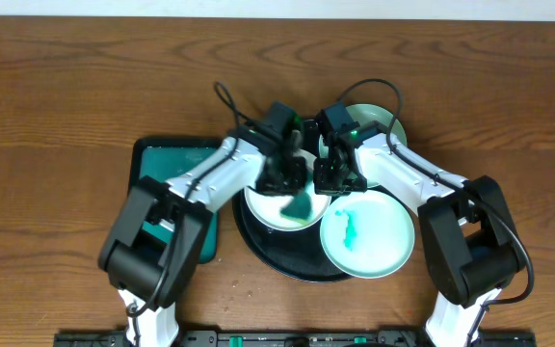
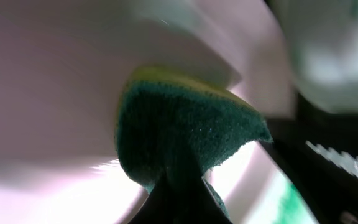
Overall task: Clean dirty plates on tray and stack at the side
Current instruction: 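Scrub the white plate with the sponge while the right gripper holds it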
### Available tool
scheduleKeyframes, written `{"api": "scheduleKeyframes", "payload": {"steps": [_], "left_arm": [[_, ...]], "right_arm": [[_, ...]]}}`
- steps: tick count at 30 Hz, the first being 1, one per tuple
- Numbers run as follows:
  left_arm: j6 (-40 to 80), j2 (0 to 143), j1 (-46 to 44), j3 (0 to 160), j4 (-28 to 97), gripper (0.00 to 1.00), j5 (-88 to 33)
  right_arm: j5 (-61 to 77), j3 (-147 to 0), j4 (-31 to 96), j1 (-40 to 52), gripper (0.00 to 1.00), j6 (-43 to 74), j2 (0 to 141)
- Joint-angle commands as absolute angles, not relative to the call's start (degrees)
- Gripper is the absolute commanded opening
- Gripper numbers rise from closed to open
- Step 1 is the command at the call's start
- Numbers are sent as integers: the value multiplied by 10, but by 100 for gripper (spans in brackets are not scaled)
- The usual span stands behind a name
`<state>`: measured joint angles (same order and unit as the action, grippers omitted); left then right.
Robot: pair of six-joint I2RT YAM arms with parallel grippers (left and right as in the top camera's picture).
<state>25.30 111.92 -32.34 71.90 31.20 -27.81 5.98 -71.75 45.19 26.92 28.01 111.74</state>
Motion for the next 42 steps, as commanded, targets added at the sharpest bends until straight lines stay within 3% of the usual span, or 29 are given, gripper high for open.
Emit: {"api": "scheduleKeyframes", "payload": {"steps": [1, 17, 29, 34, 42], "left_arm": [[262, 1131, -351, 719, 313, 7, -345], [402, 1131, -277, 719, 145, 7, -187], [358, 1131, -233, 719, 331, 7, 69], [317, 1131, -235, 719, 407, 7, 42], [153, 1130, -249, 719, 448, 7, -161]], "right_arm": [[7, -703, 461, 271, 1, 274, 1142], [22, -703, 463, 276, 1, 274, 1142], [20, -703, 463, 279, 1, 274, 1142], [20, -703, 463, 279, 1, 273, 1142], [20, -703, 463, 279, 1, 274, 1142]]}}
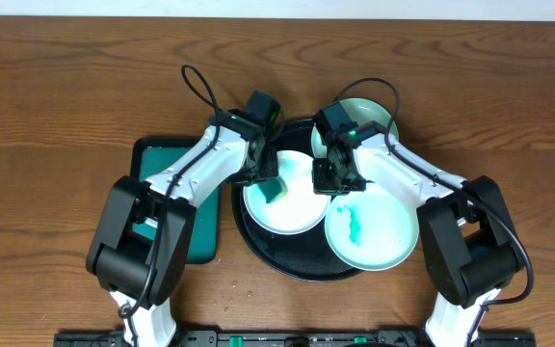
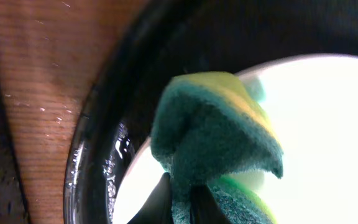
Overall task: Clean dirty plates on tray and stack at the side
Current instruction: 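Scrub the white plate with the sponge while the right gripper holds it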
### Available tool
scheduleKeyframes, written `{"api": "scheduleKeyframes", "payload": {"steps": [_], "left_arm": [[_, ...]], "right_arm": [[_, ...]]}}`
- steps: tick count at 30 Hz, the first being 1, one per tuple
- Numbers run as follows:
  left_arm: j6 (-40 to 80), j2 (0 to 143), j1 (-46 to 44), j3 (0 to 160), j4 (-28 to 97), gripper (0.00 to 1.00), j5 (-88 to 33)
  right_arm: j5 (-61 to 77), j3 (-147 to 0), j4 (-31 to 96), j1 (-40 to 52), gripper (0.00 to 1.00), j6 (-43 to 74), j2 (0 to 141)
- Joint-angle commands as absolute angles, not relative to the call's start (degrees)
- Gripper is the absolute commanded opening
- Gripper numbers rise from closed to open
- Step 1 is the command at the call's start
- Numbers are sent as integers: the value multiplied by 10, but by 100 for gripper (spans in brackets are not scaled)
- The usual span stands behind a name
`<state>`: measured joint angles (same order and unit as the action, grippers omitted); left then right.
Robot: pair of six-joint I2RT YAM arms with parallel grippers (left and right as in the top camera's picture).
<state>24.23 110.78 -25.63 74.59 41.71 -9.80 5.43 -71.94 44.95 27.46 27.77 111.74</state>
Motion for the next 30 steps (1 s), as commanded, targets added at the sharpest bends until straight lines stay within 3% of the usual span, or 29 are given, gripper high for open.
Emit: {"api": "scheduleKeyframes", "payload": {"steps": [1, 7, 10, 16, 24, 30], "left_arm": [[139, 1130, -249, 719, 448, 7, -188], [90, 1130, -249, 719, 444, 7, -327], [91, 1125, -249, 719, 430, 7, -342], [146, 1051, -244, 742, 449, 7, -216], [239, 876, -239, 752, 590, 7, 88], [247, 842, -191, 751, 665, 7, 127]], "right_arm": [[20, -703, 463, 279, 1, 274, 1142], [20, -703, 468, 279, 1, 274, 1142], [20, -703, 472, 279, 1, 273, 1142], [20, -703, 476, 279, 1, 273, 1142], [63, -703, 449, 279, 1, 273, 1142], [102, -707, 415, 278, 1, 273, 1141]]}}
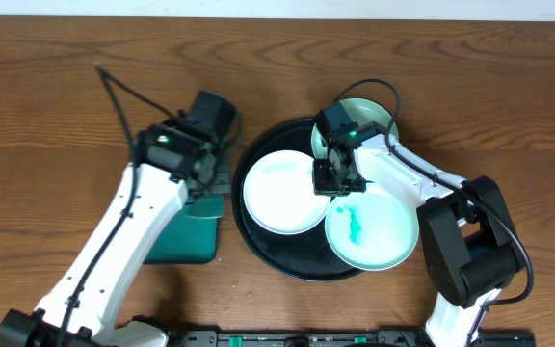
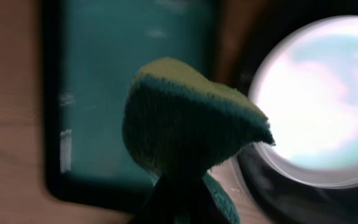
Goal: Clean dirty plates on tray and stack at the side
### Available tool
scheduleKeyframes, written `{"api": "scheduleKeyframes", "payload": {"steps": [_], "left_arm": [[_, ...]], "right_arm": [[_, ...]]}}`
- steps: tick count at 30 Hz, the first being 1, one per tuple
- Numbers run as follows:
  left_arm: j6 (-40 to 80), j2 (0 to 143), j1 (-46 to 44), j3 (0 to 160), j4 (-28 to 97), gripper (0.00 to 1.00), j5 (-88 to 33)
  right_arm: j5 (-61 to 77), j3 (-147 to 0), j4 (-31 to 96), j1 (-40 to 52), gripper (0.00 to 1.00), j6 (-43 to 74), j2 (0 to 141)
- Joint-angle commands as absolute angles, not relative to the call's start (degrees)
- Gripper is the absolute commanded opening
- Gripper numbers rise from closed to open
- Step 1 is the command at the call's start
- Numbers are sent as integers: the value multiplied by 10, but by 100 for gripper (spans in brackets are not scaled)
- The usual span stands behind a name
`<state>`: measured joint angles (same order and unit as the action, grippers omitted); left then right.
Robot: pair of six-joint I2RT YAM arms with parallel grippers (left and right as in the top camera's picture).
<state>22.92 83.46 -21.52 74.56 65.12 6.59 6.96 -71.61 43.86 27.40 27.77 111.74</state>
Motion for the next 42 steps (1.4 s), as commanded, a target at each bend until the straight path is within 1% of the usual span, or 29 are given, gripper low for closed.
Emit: {"api": "scheduleKeyframes", "payload": {"steps": [1, 9, 15, 19, 23, 28, 32, 36, 39, 42], "left_arm": [[242, 846, -176, 750, 670, 7, 128], [241, 882, -98, 736, 665, 8, 127], [243, 915, -89, 725, 641, 7, 127], [243, 934, -89, 725, 640, 7, 127], [244, 937, -89, 725, 640, 7, 126], [244, 937, -89, 725, 640, 7, 126], [244, 937, -89, 725, 640, 7, 125], [244, 937, -89, 725, 641, 7, 125], [244, 937, -89, 725, 641, 7, 125], [244, 937, -89, 725, 641, 8, 125]], "right_arm": [[105, -708, 416, 278, 1, 272, 1140], [126, -716, 421, 275, 2, 267, 1081], [129, -716, 452, 258, 2, 313, 991], [89, -716, 514, 231, 2, 365, 932], [89, -715, 571, 198, 1, 347, 892], [144, -702, 583, 189, 1, 255, 879], [243, -651, 530, 188, 1, 194, 879], [332, -573, 404, 188, 1, 200, 879], [387, -525, 297, 188, 1, 227, 879], [396, -504, 225, 188, 1, 233, 879]]}}
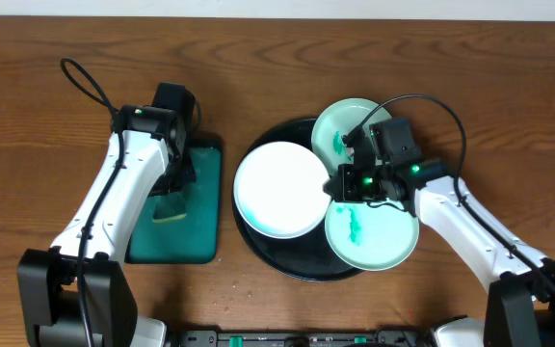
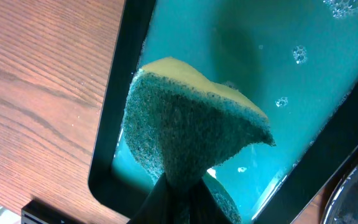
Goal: Clean dirty plates on tray and stack at the side
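My left gripper is shut on a green and yellow sponge, held low over the teal basin of soapy water at the left. A clean white plate lies over the left half of the round black tray. My right gripper is at the plate's right rim and seems shut on it. Two pale green plates with green smears are on the tray, one at the back and one at the front right.
The brown wooden table runs all round. The teal basin stands just left of the black tray. Cables loop over the table behind both arms.
My left gripper has carried the sponge from the basin's right edge to down over the water. The right arm has swung round, and the white plate now sits further left and looks larger.
The sponge was pressed on the white plate, which had a green smear, while my right gripper stayed at its rim. Then the sponge was at the plate's left edge and the plate was clean. The sponge then went to the basin.
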### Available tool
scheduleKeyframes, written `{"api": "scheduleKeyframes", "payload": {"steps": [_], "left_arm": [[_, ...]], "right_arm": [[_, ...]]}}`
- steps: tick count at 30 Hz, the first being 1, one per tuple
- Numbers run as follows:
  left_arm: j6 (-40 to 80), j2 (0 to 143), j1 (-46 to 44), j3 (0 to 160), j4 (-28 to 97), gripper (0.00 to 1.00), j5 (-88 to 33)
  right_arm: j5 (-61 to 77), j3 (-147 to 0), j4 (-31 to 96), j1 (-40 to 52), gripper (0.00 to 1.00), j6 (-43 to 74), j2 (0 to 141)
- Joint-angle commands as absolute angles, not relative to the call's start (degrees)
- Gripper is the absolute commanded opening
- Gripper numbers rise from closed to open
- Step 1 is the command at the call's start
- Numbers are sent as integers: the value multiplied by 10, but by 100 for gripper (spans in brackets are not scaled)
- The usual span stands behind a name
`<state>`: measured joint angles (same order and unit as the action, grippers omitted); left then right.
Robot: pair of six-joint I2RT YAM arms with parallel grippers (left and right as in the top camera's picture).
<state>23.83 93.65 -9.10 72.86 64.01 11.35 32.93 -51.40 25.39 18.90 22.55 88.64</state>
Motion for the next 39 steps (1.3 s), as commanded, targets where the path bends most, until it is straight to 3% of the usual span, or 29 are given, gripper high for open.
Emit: {"api": "scheduleKeyframes", "payload": {"steps": [1, 16, 23, 39], "left_arm": [[244, 937, -89, 725, 641, 7, 125], [250, 937, -89, 725, 641, 7, 125], [253, 937, -89, 725, 641, 7, 125], [255, 937, -89, 725, 641, 7, 125]], "right_arm": [[386, -505, 217, 188, 1, 233, 879], [177, -506, 209, 189, 1, 167, 800], [92, -538, 281, 191, 1, 114, 775], [-280, -729, 435, 352, 1, 28, 776]]}}
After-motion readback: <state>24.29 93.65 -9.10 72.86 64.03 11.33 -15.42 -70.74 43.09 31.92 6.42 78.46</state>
